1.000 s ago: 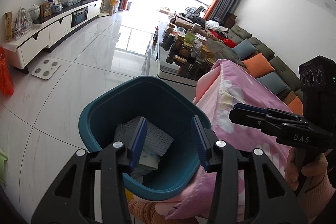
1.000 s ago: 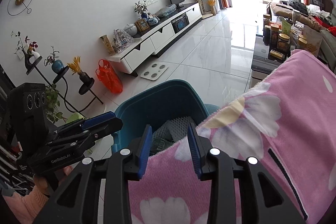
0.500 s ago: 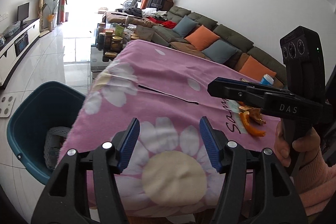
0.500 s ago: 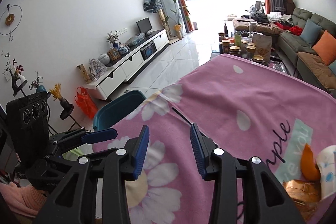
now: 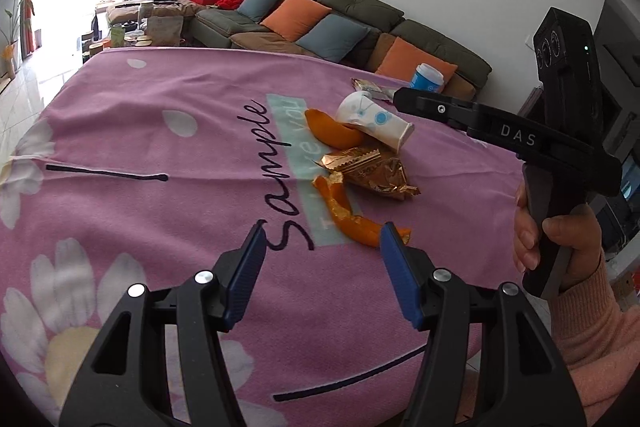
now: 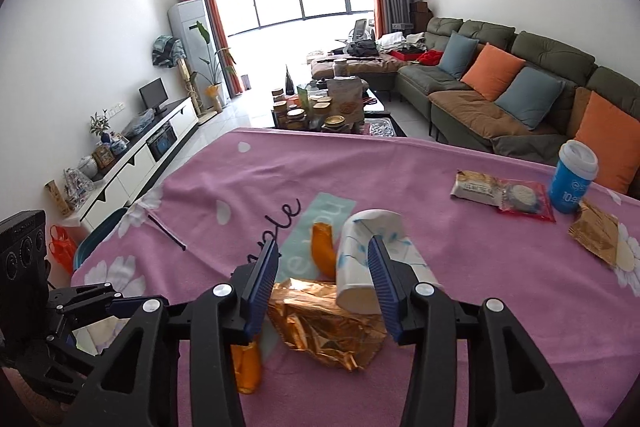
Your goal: Collect trash
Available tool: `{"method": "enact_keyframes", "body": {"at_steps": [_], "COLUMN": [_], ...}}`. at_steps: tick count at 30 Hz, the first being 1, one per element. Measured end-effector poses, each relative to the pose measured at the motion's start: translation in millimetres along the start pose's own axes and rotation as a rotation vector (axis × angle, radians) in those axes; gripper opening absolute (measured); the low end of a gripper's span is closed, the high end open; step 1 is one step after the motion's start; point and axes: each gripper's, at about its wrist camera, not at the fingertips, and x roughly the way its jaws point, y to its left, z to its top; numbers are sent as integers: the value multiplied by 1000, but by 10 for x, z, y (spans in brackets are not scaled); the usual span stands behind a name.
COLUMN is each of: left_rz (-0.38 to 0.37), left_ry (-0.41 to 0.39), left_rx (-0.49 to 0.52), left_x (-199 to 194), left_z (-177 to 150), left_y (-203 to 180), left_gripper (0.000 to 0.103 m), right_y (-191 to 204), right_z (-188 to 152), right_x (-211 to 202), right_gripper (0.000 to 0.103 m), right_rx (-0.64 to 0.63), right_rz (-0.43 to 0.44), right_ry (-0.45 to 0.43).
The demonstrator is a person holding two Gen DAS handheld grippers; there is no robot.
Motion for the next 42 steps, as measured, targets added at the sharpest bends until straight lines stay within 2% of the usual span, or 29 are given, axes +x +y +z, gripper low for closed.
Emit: {"method": "enact_keyframes", "body": {"at_steps": [7, 11, 16, 21, 25, 27, 34, 42], "left_rz": [-31, -32, -32, -31, -28, -22, -20, -9], "left_ry": [62, 88, 114, 127, 129, 129, 120, 89], "left_rx": [-36, -45, -46, -54, -67, -66, -75, -64], "left_x": [316, 415, 510, 550, 582, 586, 548, 411], "left_z": [121, 156, 172, 200, 213, 209, 186, 167], "left_y": [-7, -28, -45, -32, -22, -16, 2, -4], "left_gripper": [56, 55, 45, 32, 24, 13, 13, 11], "right_y": [-225, -186, -98, -128, -121, -109, -104, -124], "right_z": [-100, -125, -153, -192, -203, -198, -171, -128], "right_x": [93, 146, 225, 279, 252, 231, 152, 33], "right_gripper": [50, 53, 54, 53, 44, 38, 22, 20], "right_rx": [-2, -43, -110, -120, -133, -144, -146, -123], "right_rz": [-36, -60, -106, -122, -121, -119, -100, -85], "right_ry": [34, 48, 62, 80, 71, 66, 45, 12]}}
